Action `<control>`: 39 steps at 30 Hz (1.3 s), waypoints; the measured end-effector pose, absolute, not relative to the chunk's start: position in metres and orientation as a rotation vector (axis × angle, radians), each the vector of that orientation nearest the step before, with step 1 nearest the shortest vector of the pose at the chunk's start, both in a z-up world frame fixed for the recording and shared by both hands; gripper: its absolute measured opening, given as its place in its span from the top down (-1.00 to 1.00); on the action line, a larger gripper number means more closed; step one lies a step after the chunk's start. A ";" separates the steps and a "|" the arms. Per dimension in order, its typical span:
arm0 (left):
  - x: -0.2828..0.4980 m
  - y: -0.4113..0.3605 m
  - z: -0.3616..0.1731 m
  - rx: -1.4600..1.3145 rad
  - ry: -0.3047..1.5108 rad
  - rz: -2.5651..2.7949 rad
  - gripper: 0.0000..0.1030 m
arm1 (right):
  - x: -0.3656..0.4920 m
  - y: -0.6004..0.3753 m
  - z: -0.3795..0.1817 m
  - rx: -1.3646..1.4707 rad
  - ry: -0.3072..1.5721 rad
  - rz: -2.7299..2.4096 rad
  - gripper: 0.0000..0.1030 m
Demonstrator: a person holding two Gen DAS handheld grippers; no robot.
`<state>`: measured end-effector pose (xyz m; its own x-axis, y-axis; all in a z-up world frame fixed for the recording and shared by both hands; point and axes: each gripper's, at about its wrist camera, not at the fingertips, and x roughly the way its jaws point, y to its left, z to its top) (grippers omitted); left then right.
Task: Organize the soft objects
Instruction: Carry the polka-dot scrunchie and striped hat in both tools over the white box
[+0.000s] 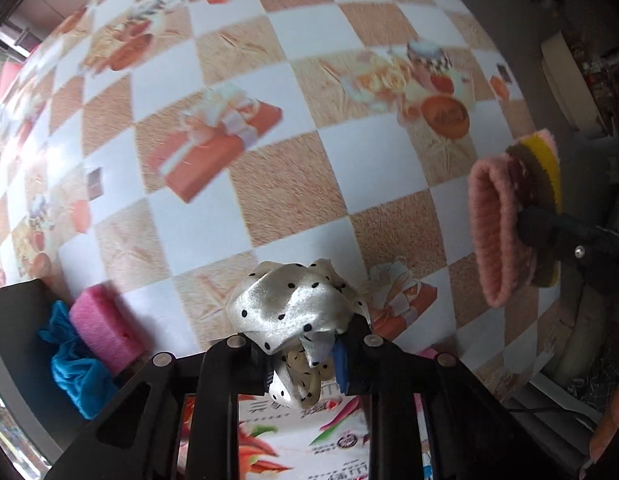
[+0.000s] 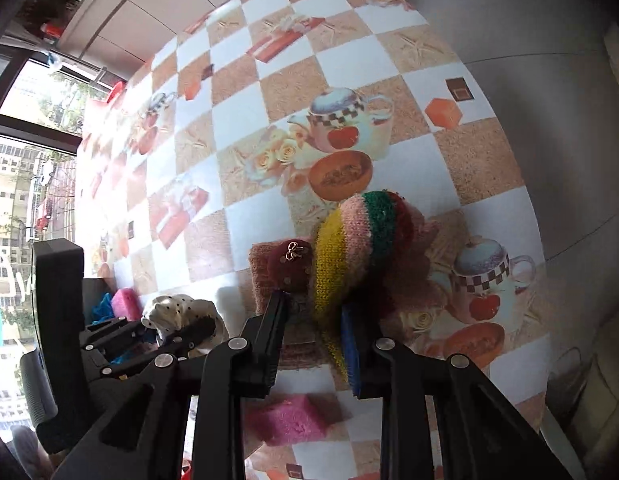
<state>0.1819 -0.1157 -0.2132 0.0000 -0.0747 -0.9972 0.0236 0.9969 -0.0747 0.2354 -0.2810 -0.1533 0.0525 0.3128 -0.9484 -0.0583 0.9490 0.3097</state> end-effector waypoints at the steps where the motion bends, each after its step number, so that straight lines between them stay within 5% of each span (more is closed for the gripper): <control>1: 0.181 -0.110 -0.207 -0.054 1.556 -0.068 0.52 | 0.234 -0.278 -0.149 0.210 1.489 0.296 0.46; 18: 0.125 0.017 -0.097 -0.198 1.319 0.108 0.52 | 0.204 -0.146 -0.094 0.087 1.420 0.527 0.46; 39: 0.032 0.070 -0.065 -0.244 1.238 0.063 0.52 | 0.129 -0.088 -0.060 -0.014 1.379 0.523 0.45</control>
<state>0.0319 0.0696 -0.0654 0.3287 -0.0842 -0.9407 -0.1794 0.9723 -0.1497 0.1289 -0.0876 -0.0599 0.0960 0.3447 -0.9338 -0.3610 0.8863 0.2901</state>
